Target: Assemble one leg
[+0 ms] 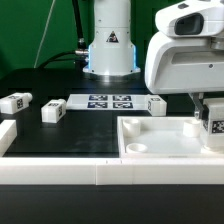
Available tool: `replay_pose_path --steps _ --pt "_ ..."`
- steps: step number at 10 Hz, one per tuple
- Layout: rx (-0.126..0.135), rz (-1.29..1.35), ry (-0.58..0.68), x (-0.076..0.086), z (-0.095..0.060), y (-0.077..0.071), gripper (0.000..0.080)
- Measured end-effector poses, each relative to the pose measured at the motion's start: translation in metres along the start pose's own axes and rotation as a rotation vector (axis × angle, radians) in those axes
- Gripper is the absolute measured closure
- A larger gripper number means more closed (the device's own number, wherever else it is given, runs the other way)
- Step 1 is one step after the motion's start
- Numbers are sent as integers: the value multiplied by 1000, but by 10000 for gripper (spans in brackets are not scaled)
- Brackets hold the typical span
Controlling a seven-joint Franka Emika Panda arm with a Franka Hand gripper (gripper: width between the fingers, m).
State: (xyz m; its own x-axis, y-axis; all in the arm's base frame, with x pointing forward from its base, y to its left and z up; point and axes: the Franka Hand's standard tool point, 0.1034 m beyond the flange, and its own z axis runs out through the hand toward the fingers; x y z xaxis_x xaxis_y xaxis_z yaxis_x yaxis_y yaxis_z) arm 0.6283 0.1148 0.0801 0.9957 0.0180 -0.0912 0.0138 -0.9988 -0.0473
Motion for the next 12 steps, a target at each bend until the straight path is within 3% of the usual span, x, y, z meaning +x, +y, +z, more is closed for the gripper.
replay_pose_path --steps 3,9,12 --pt "4 96 10 1 1 -2 509" --pt "15 849 20 2 1 -1 509" --pt "33 1165 19 3 2 0 509"
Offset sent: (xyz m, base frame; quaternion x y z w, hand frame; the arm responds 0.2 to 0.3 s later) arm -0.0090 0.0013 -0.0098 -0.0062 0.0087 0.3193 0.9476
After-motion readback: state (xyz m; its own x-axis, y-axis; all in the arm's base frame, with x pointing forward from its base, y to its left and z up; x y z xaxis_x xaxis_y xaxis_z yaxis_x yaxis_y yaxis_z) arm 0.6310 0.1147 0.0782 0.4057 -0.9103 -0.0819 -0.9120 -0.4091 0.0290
